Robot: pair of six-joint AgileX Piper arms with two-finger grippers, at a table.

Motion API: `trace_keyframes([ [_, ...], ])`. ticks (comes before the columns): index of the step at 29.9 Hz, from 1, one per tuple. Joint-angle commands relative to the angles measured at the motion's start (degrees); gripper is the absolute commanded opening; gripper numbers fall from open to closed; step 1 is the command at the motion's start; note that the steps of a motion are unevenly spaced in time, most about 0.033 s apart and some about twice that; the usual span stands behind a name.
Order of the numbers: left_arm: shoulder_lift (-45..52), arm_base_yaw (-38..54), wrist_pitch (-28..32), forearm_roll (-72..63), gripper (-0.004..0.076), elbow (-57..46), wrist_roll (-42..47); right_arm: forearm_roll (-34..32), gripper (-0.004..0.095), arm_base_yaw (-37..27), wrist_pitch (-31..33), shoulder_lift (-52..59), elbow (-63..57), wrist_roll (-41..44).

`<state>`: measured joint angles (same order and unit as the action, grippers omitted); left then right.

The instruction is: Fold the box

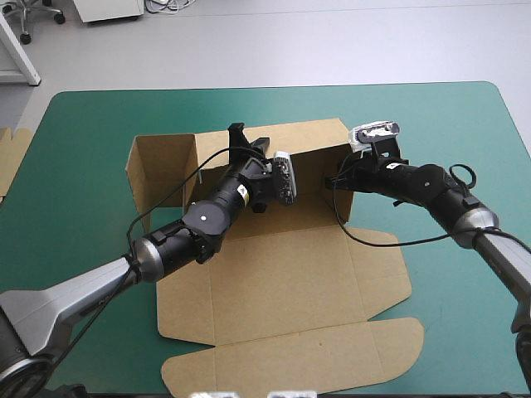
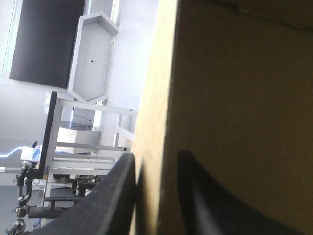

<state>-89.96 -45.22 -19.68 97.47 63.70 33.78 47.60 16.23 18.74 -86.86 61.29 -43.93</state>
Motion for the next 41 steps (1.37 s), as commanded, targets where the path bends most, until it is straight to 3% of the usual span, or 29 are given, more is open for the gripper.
trace_keyframes([
  [1,3.5,-0.7,2.3,0.7,0.0325,1.6,1.1,4.6,-0.0017,0.5,0.1,2.9,2.5,1.4],
  [12,9.0,-5.3,8.5,0.6,0.0332,1.6,1.1,4.4,-0.0017,0.5,-0.6,2.9,2.5,3.4],
  [17,9.2,-7.7,6.4,1.3,0.0332,1.5,-0.4,3.8,-0.0017,0.5,-0.3,2.9,2.5,3.9],
  [25,11.4,-12.4,5.8,3.8,0.0280,3.6,-5.0,-3.2,-0.0017,0.5,0.1,2.9,2.5,9.3],
  [32,11.2,-1.3,2.4,3.8,0.0253,11.6,-11.2,-3.2,-0.0017,0.5,0.5,2.9,2.5,9.5],
  [37,11.2,10.4,0.1,3.8,0.0253,17.2,-11.1,-3.2,-0.0017,0.5,0.9,2.9,2.5,9.5],
  [41,11.2,19.7,-4.7,3.5,0.0253,18.7,-5.2,-3.3,-0.0017,0.5,0.9,2.9,2.5,9.5],
])
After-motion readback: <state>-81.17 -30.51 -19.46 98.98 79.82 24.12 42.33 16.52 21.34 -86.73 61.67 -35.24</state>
